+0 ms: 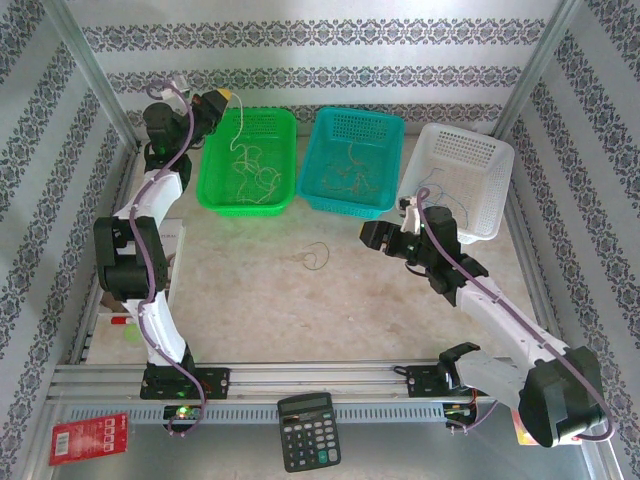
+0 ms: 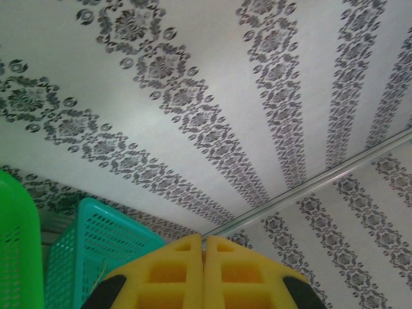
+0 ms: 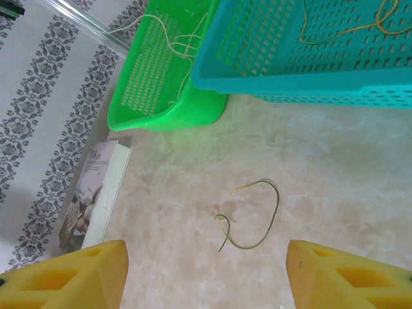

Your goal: Untangle the cables

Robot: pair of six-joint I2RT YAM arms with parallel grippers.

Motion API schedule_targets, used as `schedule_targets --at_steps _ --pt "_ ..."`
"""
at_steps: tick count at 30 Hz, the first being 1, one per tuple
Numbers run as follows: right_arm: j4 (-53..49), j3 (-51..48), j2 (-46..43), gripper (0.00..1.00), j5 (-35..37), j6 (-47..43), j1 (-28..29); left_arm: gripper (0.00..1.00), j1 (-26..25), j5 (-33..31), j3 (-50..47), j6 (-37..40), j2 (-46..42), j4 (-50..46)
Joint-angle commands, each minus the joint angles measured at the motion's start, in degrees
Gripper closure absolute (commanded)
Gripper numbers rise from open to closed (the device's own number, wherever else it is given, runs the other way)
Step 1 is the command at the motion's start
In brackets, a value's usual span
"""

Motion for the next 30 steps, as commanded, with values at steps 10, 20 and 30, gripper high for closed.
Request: schedule_targets --at_steps 10,20,30 --pt "-4.1 5.4 7.8 0.34 7.3 -5.1 7.9 0.0 0.8 2.5 -0.4 10.1 -1.8 -15.2" --pt "-7.5 11.2 19.8 0.36 11.8 -6.7 12.3 0.0 0.3 1.7 -3.6 13.9 -9.3 -24.9" --pt "-8.0 18.8 33.2 0.42 11.3 -7.5 15.4 0.0 -2.6 0.1 -19.2 17.4 -23.9 -29.4"
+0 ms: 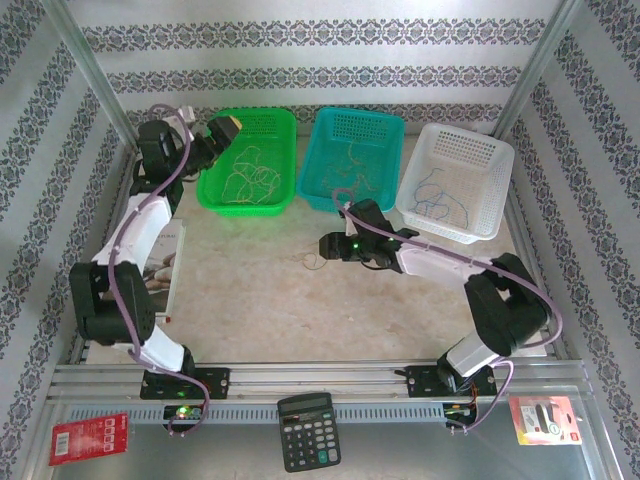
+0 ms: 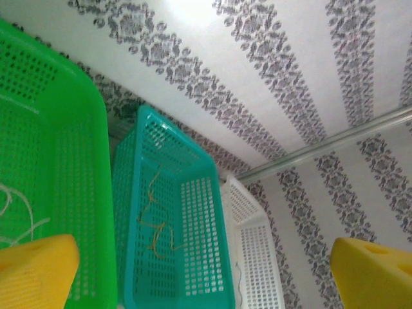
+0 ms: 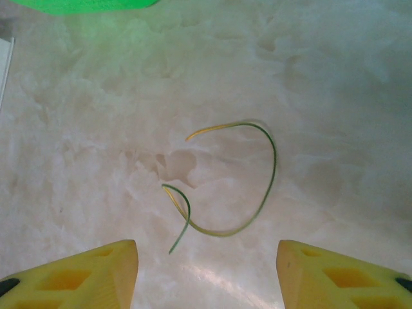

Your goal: Untangle the cables

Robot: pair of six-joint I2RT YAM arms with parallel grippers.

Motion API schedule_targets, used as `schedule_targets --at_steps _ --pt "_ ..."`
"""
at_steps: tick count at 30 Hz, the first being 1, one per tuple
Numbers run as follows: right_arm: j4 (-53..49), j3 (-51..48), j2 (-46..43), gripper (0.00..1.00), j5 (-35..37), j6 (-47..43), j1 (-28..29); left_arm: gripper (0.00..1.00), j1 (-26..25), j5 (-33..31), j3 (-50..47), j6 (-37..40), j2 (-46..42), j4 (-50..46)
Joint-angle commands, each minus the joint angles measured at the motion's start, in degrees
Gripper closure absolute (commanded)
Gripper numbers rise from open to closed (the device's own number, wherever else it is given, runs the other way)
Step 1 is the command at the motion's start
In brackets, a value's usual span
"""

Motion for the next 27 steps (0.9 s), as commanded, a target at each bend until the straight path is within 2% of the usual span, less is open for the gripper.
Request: schedule_targets --at_steps 1,10,22,25,27 --pt "-0.8 3.6 3.6 0.43 0.3 -1.6 1.1 0.0 -1.3 -0.6 -5.8 2.1 -4.9 -2.5" --pt "-1.6 9.2 11.7 0.48 -2.0 -2.3 3.1 0.0 -4.3 -3.8 -17.9 2.0 -14.9 -2.7" --pt "-1.5 10.1 16.2 0.53 -2.6 -2.6 4.0 0.0 -5.0 -3.5 -19.1 1.1 -16.0 -2.2" --pt "-1.2 10.4 16.8 0.6 -2.9 -2.5 4.1 0.0 -5.2 -3.6 -19.1 1.6 -16.1 -2.6" --pt "-1.1 10.6 17.2 0.68 -3.0 -2.6 4.0 0.0 -5.3 -3.7 -19.2 2.0 -16.3 -2.8"
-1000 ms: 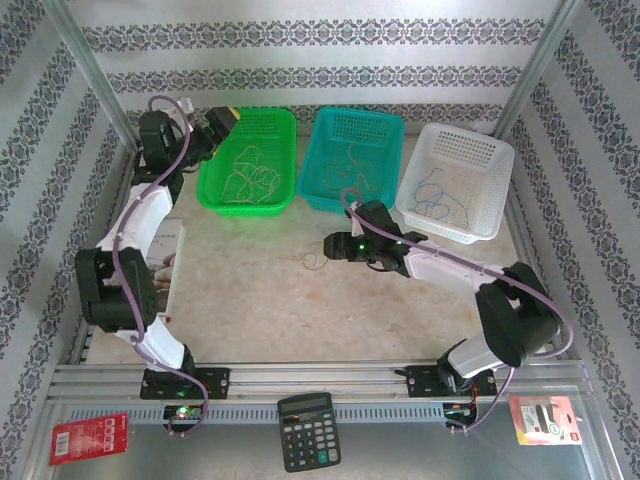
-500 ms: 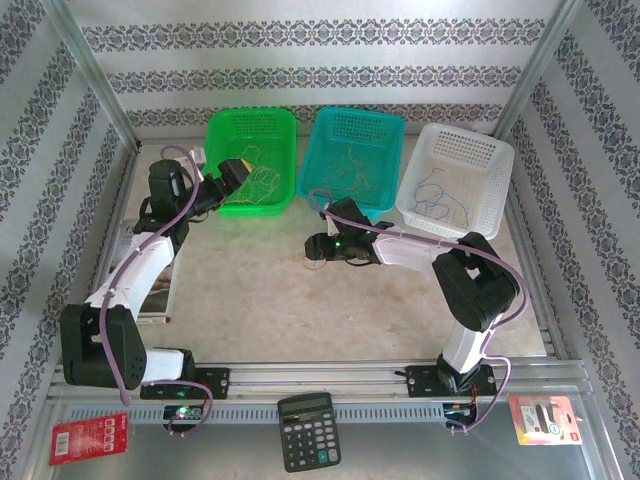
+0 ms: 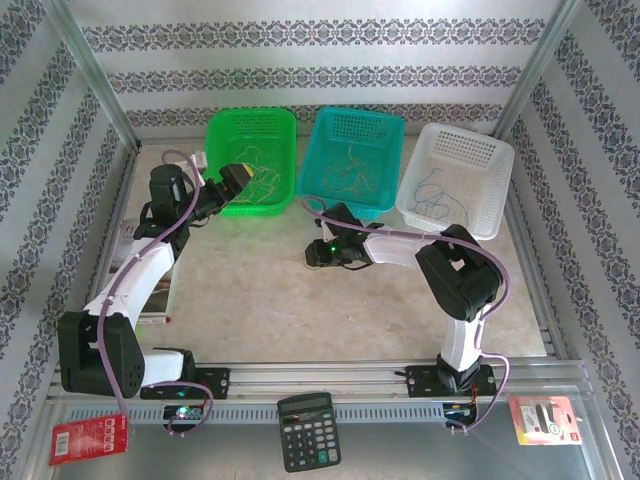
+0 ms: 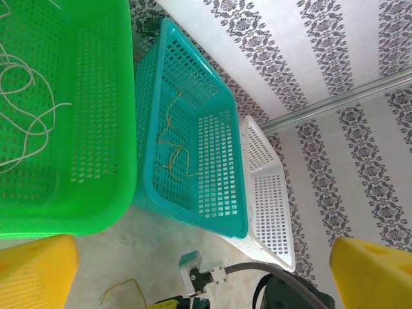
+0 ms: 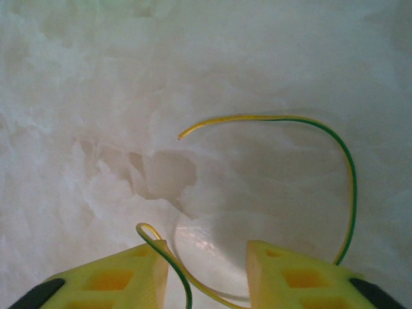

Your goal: Untangle the cables

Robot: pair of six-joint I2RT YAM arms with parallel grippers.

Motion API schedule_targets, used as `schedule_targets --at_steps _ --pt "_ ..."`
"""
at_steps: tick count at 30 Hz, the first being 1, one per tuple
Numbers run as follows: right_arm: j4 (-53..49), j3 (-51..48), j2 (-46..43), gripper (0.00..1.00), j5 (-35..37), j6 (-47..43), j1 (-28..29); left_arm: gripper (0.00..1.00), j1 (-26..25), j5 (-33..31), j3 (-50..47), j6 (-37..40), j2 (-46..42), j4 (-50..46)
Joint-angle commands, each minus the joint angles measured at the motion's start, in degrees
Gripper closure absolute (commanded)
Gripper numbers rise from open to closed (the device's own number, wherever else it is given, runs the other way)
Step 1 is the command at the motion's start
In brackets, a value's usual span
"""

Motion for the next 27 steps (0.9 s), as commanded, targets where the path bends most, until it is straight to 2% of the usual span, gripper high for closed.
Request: schedule_targets --at_steps 1,7,19,27 --pt "-0.3 1.9 0.7 0.72 -1.0 -1.0 0.9 0.0 -0.8 -0.6 -0.3 1.5 -1.2 -0.3" --pt "-0.5 1.5 -0.9 0.99 -1.3 -1.8 0.7 0.0 -1.0 -0.7 -1.8 2.0 -1.6 -0.5" --pt "-2.1 -0.5 -15.5 1.0 -3.7 -4.1 0.5 0.0 -3.4 -0.4 -4.2 1.7 -2.0 0.6" --pt "-1.7 -0.6 -24.0 1.0 -7.5 -3.0 -0.6 0.0 -6.6 0.0 -7.6 -5.0 0.2 9.2"
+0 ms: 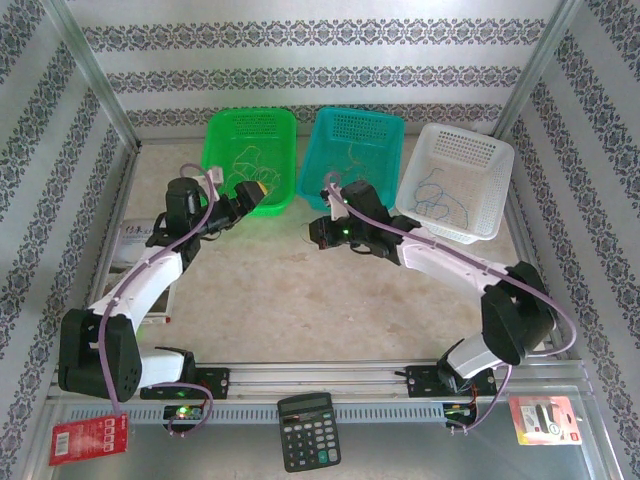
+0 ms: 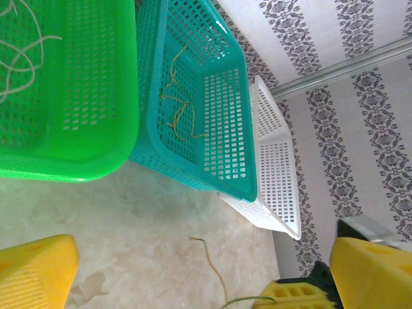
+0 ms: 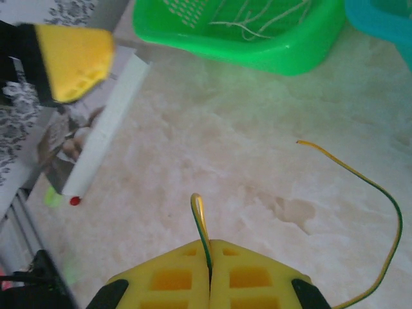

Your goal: Untangle the cables

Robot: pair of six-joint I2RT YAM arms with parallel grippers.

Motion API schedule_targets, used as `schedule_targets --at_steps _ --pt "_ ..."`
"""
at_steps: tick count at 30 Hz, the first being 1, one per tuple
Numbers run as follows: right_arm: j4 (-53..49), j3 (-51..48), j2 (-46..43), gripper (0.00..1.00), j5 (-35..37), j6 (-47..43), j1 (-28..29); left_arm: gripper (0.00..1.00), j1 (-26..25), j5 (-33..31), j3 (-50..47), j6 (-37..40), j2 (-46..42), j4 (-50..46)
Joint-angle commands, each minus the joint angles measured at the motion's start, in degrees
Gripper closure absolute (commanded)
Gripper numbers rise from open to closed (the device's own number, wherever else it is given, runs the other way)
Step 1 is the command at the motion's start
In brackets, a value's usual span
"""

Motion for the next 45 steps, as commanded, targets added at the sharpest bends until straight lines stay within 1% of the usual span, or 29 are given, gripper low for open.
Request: schedule_targets --at_steps 1,6,10,20,26,28,31,32,35,36,40,45 --pt "0.0 -0.8 -3.0 1.0 -3.0 0.0 -0.7 0.0 -1.8 1.0 -1.7 -5.2 1.2 8.5" --pt "1.9 -0.7 -6.3 1.0 -5.3 2.2 -1.4 0.0 -4.7 1.7 -3.6 -10.6 4.5 16.7" --pt "2.5 -0.2 -8.0 1.0 -5.9 3.1 -1.6 0.0 -7.1 1.5 -4.1 -13.7 6.9 20.7" --pt "3.1 1.2 -9.2 1.0 -6.5 3.8 -1.5 0.0 -12.7 -0.5 -1.7 -16.6 11.2 24.4" --pt "3.7 1.6 -9.3 1.0 -6.7 4.2 -1.5 0.03 -15.7 -1.5 -0.7 -17.3 13.7 25.9" --pt "3.9 1.8 -9.4 1.0 -6.8 4.2 -1.4 0.05 -16.3 -1.8 -0.6 -17.6 14.4 26.7" --pt "4.0 1.8 -9.3 1.0 -6.8 4.3 -1.4 0.11 -17.1 -1.9 -0.4 -18.3 15.4 28.1" --pt "4.1 1.9 -9.5 1.0 -6.7 4.3 -1.4 0.14 -17.3 -1.9 -0.2 -18.3 15.7 28.4" --pt "4.3 1.9 -9.6 1.0 -6.5 4.3 -1.4 0.29 -17.9 -2.0 -0.1 -18.8 16.5 29.4" --pt "4.3 1.9 -9.7 1.0 -6.5 4.3 -1.5 0.31 -18.0 -1.8 -0.1 -19.1 16.8 29.7" --pt "4.4 1.9 -10.0 1.0 -6.2 4.2 -1.7 0.33 -18.6 -1.9 -0.4 -19.4 17.4 30.6" --pt "4.3 1.3 -10.9 1.0 -5.6 4.4 -2.9 0.31 -18.7 -1.8 -1.1 -20.3 17.5 32.0"
